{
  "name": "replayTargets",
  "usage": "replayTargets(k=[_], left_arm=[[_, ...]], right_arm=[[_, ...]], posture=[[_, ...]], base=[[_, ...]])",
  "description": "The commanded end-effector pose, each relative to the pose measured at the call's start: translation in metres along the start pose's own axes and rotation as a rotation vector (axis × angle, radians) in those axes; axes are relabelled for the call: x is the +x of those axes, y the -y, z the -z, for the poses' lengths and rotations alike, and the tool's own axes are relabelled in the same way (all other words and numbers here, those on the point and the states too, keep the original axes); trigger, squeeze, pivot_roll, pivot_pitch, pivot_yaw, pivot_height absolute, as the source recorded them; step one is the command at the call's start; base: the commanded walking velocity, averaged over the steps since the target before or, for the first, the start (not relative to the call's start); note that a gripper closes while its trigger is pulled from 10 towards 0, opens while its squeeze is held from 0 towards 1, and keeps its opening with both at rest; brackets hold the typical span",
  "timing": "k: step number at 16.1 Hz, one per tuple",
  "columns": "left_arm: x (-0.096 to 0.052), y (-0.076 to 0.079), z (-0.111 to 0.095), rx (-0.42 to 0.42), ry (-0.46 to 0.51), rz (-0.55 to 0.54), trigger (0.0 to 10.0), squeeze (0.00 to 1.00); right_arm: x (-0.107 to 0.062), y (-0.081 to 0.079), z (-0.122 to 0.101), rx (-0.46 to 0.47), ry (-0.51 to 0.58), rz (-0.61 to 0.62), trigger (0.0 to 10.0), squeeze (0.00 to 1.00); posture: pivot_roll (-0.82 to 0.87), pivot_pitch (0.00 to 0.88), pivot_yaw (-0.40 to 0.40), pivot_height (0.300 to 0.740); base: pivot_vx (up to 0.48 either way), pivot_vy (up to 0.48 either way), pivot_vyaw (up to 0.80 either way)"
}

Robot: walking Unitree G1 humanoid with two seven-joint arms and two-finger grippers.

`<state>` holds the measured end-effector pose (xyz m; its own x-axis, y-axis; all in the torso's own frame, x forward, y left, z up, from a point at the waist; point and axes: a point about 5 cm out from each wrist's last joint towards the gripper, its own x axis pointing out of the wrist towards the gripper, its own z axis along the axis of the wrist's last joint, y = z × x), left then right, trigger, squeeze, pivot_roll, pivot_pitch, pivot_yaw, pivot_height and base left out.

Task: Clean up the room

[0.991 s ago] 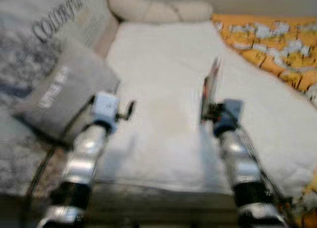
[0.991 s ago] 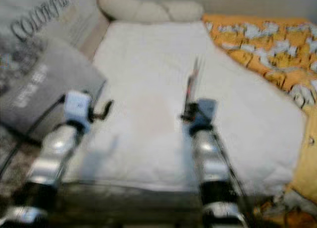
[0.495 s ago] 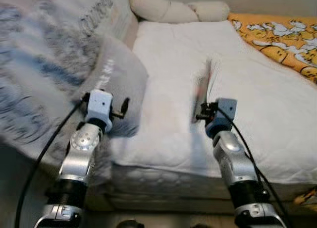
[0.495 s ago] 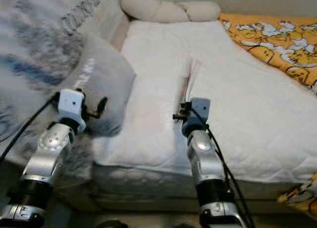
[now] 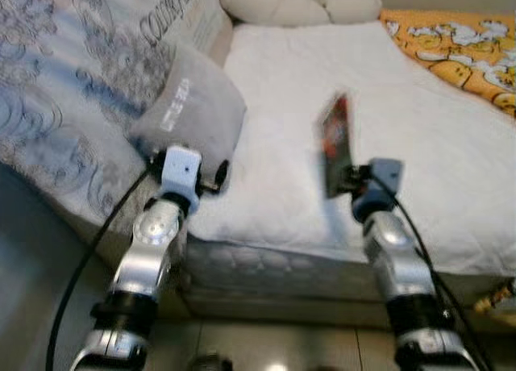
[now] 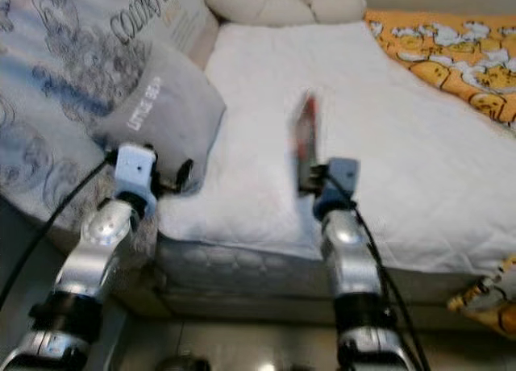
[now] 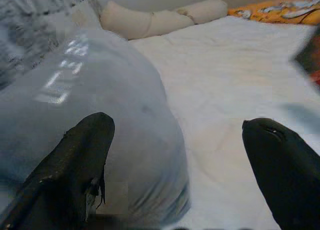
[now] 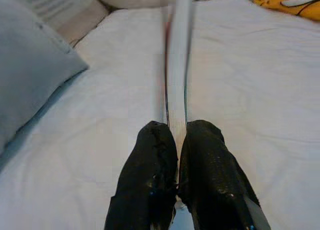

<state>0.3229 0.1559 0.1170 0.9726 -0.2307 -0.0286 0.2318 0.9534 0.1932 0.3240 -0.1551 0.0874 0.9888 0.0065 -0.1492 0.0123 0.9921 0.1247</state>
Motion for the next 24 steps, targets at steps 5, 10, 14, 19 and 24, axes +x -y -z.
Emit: replayTargets(k=[5,10,14,19,24], left_arm=[[0.001,-0.005,-0.004,0.0,0.012,-0.016,10.0,0.25],[0.002,-0.005,-0.003,-0.007,0.011,-0.023,10.0,0.26],[0.002,-0.004,-0.003,-0.009,0.016,-0.016,10.0,0.25],[0.001,0.003,-0.006,-0.01,0.04,0.033,10.0,0.23],[-0.007,0.0,-0.003,0.075,0.012,0.136,10.0,0.23]], right_arm=[[0.005,-0.017,-0.015,-0.001,0.052,-0.079,10.0,0.0],[0.006,-0.016,-0.016,-0.009,0.05,-0.087,10.0,0.0],[0.006,-0.016,-0.016,-0.011,0.048,-0.09,10.0,0.0],[0.006,-0.022,-0.015,-0.006,0.035,-0.135,10.0,0.0],[0.017,-0.033,-0.02,0.045,-0.006,-0.212,10.0,0.0]], posture=[[-0.02,0.0,0.022,0.74],[-0.01,0.0,0.014,0.74],[-0.02,0.0,0.015,0.74],[-0.02,0.0,0.015,0.74],[0.0,0.0,0.008,0.74]], base=[[0.379,0.0,0.0],[0.381,0.0,0.0],[0.38,0.0,0.0],[0.22,0.0,0.0],[0.0,0.0,0.0]])
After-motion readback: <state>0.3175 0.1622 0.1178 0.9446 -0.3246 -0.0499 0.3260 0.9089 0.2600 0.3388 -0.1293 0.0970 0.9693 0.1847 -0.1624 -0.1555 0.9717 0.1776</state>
